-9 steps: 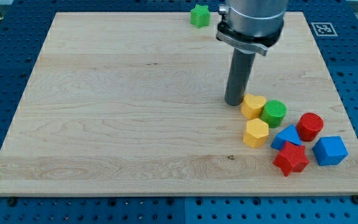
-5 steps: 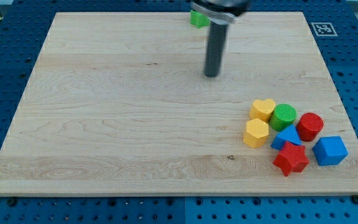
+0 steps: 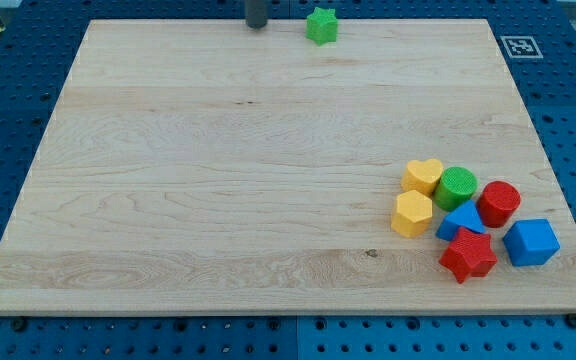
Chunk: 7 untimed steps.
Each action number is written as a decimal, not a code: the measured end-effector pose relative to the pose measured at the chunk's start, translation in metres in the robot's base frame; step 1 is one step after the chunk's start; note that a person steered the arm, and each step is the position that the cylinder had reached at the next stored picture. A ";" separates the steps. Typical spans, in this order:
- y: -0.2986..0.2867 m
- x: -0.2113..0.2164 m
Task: Push green star towards the group of blocks
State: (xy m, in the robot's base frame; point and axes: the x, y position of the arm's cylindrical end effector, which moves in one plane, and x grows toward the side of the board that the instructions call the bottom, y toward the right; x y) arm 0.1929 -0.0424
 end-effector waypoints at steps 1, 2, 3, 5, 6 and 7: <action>0.030 0.000; 0.057 0.001; 0.089 -0.001; 0.124 0.002; 0.124 0.023; 0.124 0.052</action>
State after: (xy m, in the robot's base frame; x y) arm 0.2451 0.0814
